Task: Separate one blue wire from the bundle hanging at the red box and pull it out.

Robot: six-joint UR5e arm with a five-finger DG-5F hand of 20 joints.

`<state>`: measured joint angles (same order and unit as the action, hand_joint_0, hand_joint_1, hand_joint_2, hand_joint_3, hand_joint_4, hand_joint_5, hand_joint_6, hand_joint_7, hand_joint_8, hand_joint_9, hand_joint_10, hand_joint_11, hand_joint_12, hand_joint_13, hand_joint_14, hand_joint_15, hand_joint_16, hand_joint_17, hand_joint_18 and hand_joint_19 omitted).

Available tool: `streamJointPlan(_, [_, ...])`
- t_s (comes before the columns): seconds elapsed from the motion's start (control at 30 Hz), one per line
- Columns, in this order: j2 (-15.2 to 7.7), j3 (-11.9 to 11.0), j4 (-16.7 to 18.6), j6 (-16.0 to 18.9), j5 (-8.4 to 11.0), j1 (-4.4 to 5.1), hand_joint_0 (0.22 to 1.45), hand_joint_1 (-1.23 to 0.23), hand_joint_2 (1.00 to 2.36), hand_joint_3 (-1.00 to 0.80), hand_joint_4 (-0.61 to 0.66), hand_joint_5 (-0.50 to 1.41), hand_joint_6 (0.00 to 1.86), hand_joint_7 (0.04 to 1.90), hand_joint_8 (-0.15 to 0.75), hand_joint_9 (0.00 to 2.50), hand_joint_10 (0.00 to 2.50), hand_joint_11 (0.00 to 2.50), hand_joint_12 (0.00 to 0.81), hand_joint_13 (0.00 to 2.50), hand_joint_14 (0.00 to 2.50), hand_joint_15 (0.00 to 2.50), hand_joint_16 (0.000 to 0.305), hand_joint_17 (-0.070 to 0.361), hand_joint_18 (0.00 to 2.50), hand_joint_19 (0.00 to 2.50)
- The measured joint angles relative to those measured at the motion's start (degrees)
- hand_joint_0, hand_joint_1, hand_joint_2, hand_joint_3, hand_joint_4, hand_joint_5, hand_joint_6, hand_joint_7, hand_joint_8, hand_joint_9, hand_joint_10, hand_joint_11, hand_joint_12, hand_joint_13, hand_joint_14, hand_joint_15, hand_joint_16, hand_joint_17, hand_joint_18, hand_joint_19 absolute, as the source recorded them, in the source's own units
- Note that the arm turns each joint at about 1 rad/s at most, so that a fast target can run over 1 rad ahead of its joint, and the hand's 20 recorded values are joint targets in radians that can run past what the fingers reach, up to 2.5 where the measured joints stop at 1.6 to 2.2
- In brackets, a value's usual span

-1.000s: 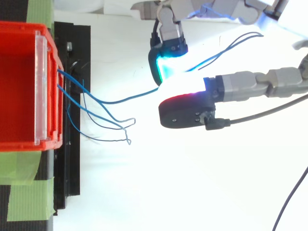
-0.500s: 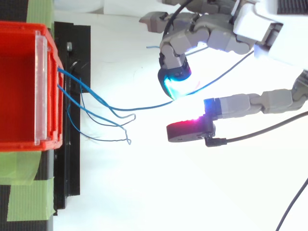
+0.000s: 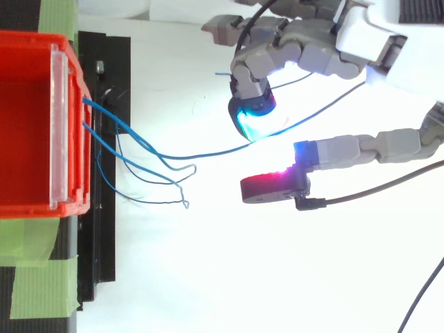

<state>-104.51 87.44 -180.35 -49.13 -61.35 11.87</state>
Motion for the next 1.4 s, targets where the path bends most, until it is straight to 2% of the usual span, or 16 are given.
streamJointPlan(1.4, [-0.01,-0.01,0.03,0.0,0.0,0.0,0.66,-0.88,1.01,0.2,-0.34,-0.13,0.86,1.43,0.105,0.24,0.0,0.0,0.334,0.09,0.01,0.18,0.046,0.104,0.0,0.14])
